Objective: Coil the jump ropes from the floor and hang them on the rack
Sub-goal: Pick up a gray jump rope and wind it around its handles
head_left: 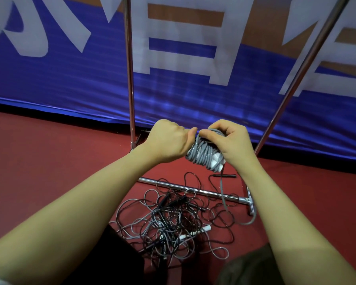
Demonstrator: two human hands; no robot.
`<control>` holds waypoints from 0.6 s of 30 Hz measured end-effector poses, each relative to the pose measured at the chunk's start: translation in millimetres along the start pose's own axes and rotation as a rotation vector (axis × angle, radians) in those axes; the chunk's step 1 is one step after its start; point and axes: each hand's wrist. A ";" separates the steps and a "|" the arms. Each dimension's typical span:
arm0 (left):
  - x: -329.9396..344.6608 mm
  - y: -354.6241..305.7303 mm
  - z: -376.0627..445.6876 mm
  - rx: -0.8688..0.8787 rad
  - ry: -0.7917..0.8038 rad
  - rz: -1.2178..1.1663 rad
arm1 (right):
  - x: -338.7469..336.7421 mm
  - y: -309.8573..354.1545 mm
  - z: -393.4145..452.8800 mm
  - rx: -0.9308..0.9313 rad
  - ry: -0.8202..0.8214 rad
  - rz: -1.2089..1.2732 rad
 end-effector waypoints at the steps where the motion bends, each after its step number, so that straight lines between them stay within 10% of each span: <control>1: -0.9 -0.3 0.2 0.012 -0.014 -0.025 | 0.1 0.2 0.0 0.020 0.003 0.025; 7: -12.2 -8.2 1.6 -0.001 -0.061 -0.261 | -1.1 3.2 1.8 0.116 0.023 0.227; 18: -14.3 -7.1 20.1 -1.064 -0.088 -0.925 | 15.4 -6.3 6.2 0.183 0.224 0.245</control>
Point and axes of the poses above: each hand's wrist, its own z-axis towards the middle knuckle, its own x-axis out of the palm, y = z × x, and after that the axes turned 4 degrees about x, right-handed
